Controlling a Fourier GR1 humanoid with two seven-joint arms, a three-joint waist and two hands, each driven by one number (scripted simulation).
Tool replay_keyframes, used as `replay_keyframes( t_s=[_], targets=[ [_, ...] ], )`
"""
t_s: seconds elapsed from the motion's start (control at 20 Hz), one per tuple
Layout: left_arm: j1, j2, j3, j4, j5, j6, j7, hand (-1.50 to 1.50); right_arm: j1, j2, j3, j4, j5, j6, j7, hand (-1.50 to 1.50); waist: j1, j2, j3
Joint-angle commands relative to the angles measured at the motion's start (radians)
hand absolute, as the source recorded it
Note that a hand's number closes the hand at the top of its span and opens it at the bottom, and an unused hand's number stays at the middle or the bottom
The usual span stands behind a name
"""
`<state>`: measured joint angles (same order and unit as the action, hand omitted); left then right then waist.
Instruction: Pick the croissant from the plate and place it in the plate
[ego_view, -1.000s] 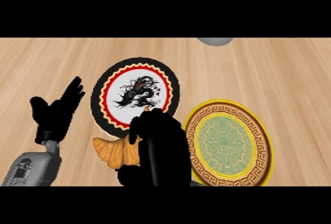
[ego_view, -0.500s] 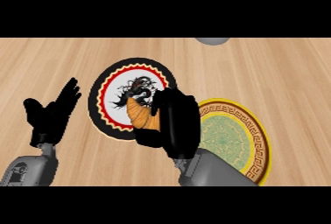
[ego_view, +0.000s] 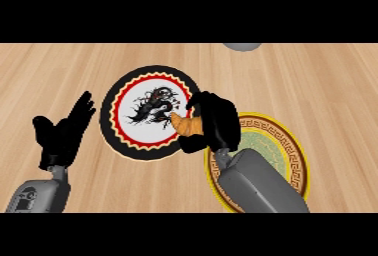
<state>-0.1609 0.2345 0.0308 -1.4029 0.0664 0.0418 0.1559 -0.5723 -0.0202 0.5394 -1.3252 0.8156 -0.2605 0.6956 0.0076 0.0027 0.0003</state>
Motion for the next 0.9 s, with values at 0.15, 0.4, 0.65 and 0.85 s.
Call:
replay_keyframes(
  t_s=[0.15, 0.4, 0.65, 0.85],
  targets=[
    [-0.004, 0.015, 0.010, -0.011, -0.016, -0.014, 0.015, 0.00, 0.061, 0.001, -0.031, 0.035, -0.010, -0.102, -0.269, -1.50, -0.004, -0.003, 0.000],
    [0.050, -0.004, 0.009, -0.045, 0.002, -0.020, -0.014, 0.00, 0.056, 0.019, -0.018, -0.163, -0.145, -0.186, -0.384, -1.50, 0.007, -0.007, 0.001],
    [-0.009, -0.011, 0.012, -0.023, -0.009, -0.001, 0.040, 0.00, 0.070, 0.020, -0.072, -0.301, -0.309, -0.164, -0.333, -1.50, -0.007, -0.004, 0.000],
    [-0.015, -0.021, 0.001, -0.022, -0.042, 0.028, 0.043, 0.00, 0.140, 0.020, -0.108, -0.375, -0.487, -0.108, -0.257, -1.50, -0.012, -0.004, 0.000]
  ],
)
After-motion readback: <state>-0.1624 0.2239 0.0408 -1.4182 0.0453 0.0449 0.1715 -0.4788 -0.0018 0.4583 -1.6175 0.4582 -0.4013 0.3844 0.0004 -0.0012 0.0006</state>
